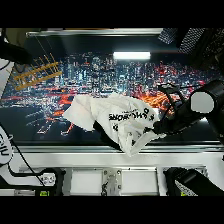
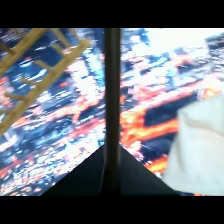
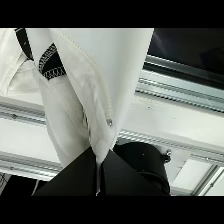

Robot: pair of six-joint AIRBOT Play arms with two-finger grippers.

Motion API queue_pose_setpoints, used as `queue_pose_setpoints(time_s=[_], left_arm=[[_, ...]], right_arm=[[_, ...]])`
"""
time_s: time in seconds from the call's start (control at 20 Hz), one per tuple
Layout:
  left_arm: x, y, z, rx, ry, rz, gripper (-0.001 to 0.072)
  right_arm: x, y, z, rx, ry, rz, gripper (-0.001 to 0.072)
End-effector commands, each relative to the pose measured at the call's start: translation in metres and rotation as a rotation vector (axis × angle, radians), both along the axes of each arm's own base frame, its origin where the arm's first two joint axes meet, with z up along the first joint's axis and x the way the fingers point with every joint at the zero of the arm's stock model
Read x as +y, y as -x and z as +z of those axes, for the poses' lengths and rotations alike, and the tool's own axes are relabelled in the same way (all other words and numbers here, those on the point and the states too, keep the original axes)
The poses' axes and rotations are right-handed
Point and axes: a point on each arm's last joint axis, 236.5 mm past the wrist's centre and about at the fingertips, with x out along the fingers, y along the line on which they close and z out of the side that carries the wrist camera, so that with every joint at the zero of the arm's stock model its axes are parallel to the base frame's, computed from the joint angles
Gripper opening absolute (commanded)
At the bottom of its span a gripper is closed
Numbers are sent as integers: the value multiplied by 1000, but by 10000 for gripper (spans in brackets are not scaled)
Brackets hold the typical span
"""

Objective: Fold the clothes and pants, and hang the long-sleeved shirts on hangers.

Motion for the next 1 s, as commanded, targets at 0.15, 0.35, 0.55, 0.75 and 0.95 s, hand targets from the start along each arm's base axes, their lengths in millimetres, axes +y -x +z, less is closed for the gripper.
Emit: queue_pose_setpoints(time_s=[0.15,0.35,0.55,0.75,0.95], left_arm=[[-100,86,11,157,27,-410,12],[-122,126,-23,242,-54,-693,11],[-124,190,-84,401,-52,-873,10],[-120,235,-129,430,-50,-957,10],[-119,256,-155,373,-69,-980,10]], right_arm=[[0,0,0,1,1,0,14],[0,0,0,1,1,0,15],[0,0,0,1,1,0,14],[0,0,0,1,1,0,14],[0,0,0,1,1,0,14]])
